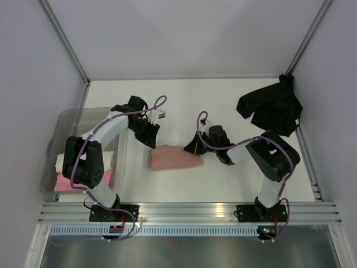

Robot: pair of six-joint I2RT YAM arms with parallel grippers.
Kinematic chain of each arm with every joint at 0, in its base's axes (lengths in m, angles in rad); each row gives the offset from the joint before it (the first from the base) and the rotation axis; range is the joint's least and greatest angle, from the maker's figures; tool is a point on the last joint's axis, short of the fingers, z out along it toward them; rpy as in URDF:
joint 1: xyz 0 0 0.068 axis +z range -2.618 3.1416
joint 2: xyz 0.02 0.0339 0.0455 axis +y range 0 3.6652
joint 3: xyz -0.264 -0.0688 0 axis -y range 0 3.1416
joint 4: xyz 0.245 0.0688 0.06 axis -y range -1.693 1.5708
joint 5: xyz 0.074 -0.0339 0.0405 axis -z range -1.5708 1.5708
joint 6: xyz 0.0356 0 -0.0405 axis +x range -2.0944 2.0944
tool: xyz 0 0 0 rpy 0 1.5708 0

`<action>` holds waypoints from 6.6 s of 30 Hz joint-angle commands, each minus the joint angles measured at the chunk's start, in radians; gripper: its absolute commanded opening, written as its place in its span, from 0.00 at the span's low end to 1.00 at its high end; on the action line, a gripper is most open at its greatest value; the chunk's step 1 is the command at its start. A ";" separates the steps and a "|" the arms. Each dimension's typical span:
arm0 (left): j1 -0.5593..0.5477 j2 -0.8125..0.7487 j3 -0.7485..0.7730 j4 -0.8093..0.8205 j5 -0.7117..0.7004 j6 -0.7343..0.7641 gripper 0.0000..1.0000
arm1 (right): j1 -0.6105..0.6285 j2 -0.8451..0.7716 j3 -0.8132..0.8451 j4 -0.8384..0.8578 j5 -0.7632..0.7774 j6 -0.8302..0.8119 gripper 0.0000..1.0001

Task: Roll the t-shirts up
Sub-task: Roll the tshirt, then place the rolled tshirt into the container

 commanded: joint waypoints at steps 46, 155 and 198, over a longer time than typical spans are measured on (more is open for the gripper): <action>-0.558 0.032 -0.303 0.432 -0.551 0.388 0.81 | -0.002 -0.042 0.031 -0.104 0.002 -0.067 0.00; -0.268 -0.336 -0.398 0.083 -0.195 0.597 0.85 | 0.345 -0.342 0.017 -0.575 0.271 -1.303 0.11; -0.176 -0.381 -0.426 0.265 -0.376 0.594 0.02 | 0.236 -0.307 0.158 -0.610 0.180 -1.047 0.00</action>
